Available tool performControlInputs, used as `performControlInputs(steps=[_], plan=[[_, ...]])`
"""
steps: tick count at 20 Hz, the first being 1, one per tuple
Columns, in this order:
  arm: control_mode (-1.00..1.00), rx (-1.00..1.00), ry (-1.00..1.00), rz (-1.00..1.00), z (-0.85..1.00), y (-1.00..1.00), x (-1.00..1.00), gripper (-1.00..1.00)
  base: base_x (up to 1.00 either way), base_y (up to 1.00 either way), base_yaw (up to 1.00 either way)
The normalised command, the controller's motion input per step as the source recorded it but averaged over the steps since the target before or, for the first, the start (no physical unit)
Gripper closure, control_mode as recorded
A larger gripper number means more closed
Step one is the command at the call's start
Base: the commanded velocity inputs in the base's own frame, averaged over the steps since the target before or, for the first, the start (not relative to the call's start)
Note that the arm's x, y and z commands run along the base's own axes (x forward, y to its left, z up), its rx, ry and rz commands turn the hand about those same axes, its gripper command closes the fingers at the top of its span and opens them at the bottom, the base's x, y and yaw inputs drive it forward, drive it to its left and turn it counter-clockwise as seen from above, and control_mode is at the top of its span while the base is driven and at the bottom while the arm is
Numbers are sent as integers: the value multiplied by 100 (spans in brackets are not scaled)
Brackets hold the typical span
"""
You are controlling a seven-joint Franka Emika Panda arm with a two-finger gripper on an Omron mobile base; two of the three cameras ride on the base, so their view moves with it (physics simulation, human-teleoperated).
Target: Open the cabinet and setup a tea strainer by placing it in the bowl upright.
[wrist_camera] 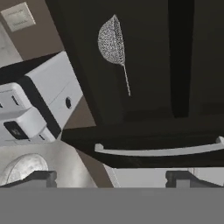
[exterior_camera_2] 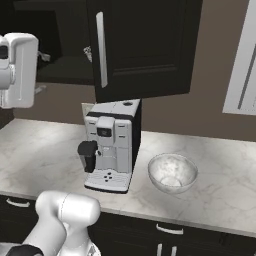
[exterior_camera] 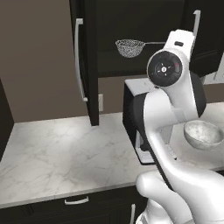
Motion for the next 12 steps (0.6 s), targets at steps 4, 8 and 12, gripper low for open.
performControlInputs(steps=[4,8,12], plan=[[-100,0,9,0,-37,-33,18,-100,0,0,0],[-100,0,5,-1,-27,-2,29,-100,0,0,0],[-100,-1,12,0,-32,0,36,-100,0,0,0]])
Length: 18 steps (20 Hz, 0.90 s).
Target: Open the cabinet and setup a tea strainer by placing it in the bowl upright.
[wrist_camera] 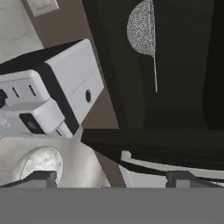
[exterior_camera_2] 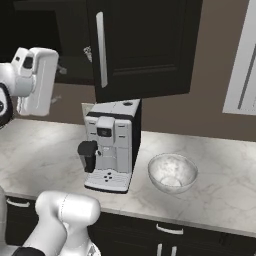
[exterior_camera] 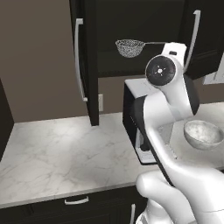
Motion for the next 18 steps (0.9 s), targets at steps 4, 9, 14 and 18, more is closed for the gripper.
performControlInputs(steps=[4,9,14,18], plan=[[-100,0,16,0,-28,-10,22,-100,0,0,0],[-100,-8,28,-2,-5,0,40,-100,0,0,0],[-100,-15,40,-2,0,-4,53,-100,0,0,0],[-100,-24,33,0,0,-3,53,-100,0,0,0]])
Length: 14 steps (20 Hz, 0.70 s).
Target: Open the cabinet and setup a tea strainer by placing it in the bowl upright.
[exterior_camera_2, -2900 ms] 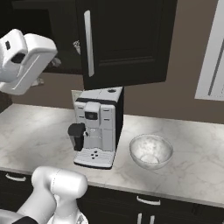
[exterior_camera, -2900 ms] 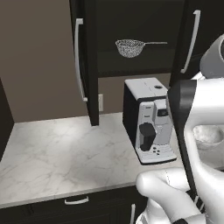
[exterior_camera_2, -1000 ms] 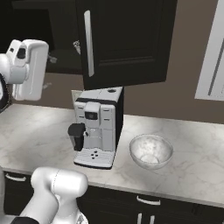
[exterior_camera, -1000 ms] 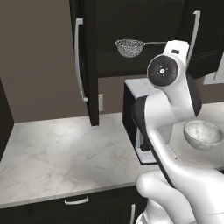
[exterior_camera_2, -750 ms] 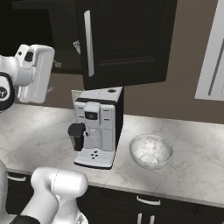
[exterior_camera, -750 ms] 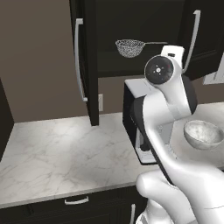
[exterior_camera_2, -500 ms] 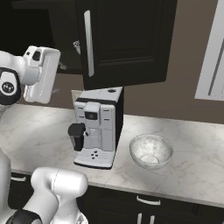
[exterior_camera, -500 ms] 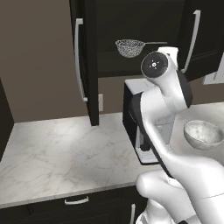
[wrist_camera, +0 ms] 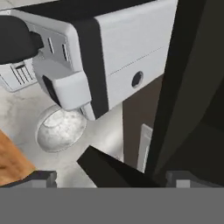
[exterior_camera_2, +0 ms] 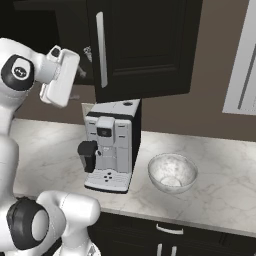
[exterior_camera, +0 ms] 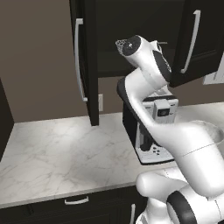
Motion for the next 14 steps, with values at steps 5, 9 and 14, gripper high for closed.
performControlInputs(steps=[5,9,14], plan=[[-100,-17,27,-1,0,-29,19,-100,0,0,0],[-100,-9,16,0,0,-61,0,-100,0,0,0],[-100,-10,14,0,0,-55,0,-100,0,0,0]])
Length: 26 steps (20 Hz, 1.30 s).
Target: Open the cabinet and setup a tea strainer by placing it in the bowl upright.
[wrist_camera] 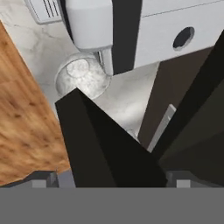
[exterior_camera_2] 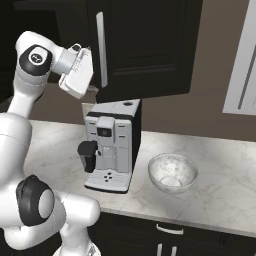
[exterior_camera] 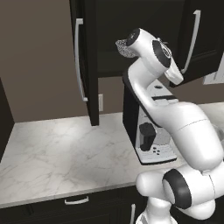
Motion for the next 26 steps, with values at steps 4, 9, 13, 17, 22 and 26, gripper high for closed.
performControlInputs(steps=[4,9,13,17,22,26], plan=[[-100,-8,12,-2,0,-62,-19,-100,0,0,0],[-100,-1,6,-6,0,-85,-70,-100,0,0,0],[-100,0,1,-8,0,-92,-99,-100,0,0,0],[-100,0,0,-8,0,-99,-100,-100,0,0,0],[-100,0,0,-6,5,-98,-83,-100,0,0,0],[-100,0,0,-3,17,-91,-65,-100,0,0,0]])
